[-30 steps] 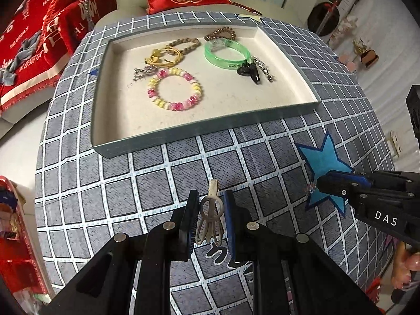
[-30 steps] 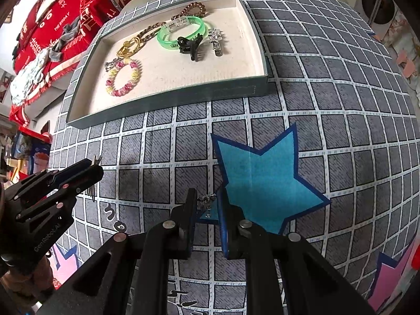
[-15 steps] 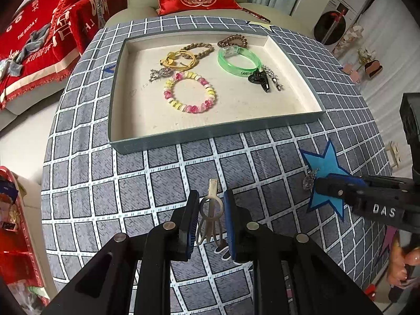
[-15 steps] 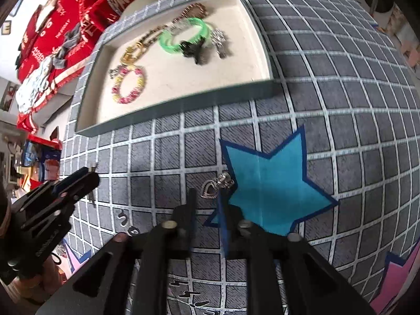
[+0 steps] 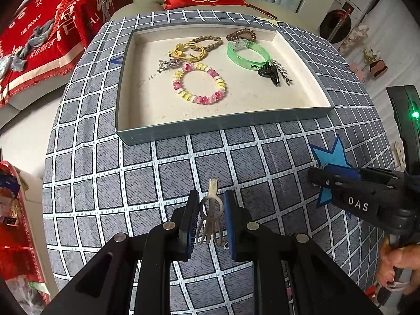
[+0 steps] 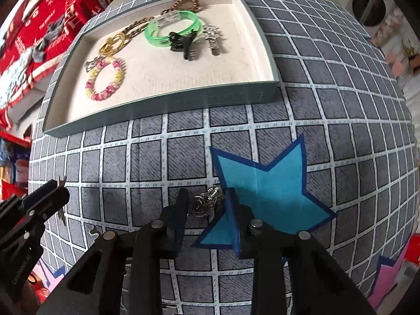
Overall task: Organize jewelry
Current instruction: 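Carry the tan hair clip with the left tool while the right tool carries the pendant to the tray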
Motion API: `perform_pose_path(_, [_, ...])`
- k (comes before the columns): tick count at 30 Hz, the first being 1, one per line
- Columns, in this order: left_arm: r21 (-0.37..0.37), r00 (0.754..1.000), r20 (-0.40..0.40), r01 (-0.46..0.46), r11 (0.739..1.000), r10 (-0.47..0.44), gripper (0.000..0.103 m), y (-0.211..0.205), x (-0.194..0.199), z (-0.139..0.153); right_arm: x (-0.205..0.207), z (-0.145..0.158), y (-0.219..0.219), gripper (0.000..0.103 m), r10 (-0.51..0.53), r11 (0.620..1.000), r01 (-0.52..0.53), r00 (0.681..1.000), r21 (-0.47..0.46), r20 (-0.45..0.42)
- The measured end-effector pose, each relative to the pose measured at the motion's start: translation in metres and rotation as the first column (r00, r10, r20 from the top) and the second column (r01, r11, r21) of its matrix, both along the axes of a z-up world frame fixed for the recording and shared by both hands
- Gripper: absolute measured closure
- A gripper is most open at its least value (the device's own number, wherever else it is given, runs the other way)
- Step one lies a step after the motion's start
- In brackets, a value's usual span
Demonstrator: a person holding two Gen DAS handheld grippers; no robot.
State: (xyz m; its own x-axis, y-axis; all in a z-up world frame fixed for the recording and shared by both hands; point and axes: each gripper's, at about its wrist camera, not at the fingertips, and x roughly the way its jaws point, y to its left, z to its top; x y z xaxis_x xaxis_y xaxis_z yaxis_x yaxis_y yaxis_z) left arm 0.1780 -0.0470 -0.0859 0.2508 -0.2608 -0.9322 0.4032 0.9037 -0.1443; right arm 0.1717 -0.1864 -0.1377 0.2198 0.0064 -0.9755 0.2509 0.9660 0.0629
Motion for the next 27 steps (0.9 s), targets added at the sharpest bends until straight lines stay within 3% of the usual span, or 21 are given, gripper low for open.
perform_pose_path(3, [-0.001, 1.000, 0.004, 0.000, 1.000, 0.000, 0.069, 0.000, 0.000, 0.001, -0.002, 0.005, 0.001, 0.075, 0.011, 1.000, -0.011, 1.000, 0.017, 0.008])
perform_pose_path(4, [-0.002, 1.000, 0.005, -0.001, 1.000, 0.001, 0.069, 0.000, 0.000, 0.002, -0.002, 0.005, 0.001, 0.097, 0.011, 1.000, -0.011, 1.000, 0.017, 0.008])
perform_pose_path(5, [-0.004, 1.000, 0.007, -0.003, 1.000, 0.003, 0.069, 0.000, 0.001, 0.003, -0.003, 0.007, -0.002, 0.100, 0.009, 0.999, -0.009, 1.000, 0.034, 0.012])
perform_pose_path(19, [-0.012, 1.000, 0.022, -0.020, 1.000, 0.020, 0.069, 0.005, 0.006, 0.009, -0.004, 0.023, -0.024, 0.100, -0.027, 0.990, 0.020, 0.999, 0.139, 0.043])
perform_pose_path(22, [-0.010, 1.000, 0.021, -0.019, 1.000, 0.019, 0.069, 0.005, 0.005, 0.009, -0.005, 0.012, -0.028, 0.095, -0.064, 0.986, 0.062, 0.998, 0.154, 0.005])
perform_pose_path(24, [-0.009, 1.000, 0.020, -0.019, 1.000, 0.019, 0.069, 0.005, 0.005, 0.009, -0.009, 0.009, -0.029, 0.080, -0.079, 0.985, 0.078, 0.997, 0.152, 0.006])
perform_pose_path(25, [-0.009, 1.000, 0.019, -0.020, 1.000, 0.020, 0.069, 0.005, 0.004, 0.008, -0.009, 0.008, -0.027, 0.063, -0.077, 0.987, 0.075, 0.997, 0.141, 0.009])
perform_pose_path(26, [-0.008, 1.000, 0.019, -0.020, 1.000, 0.021, 0.069, 0.005, 0.004, 0.008, -0.008, 0.007, -0.026, 0.056, -0.072, 0.989, 0.069, 0.997, 0.131, 0.012])
perform_pose_path(27, [-0.007, 1.000, 0.020, -0.021, 1.000, 0.021, 0.069, 0.006, 0.004, 0.008, -0.007, 0.007, -0.024, 0.056, -0.063, 0.991, 0.061, 0.998, 0.117, 0.020])
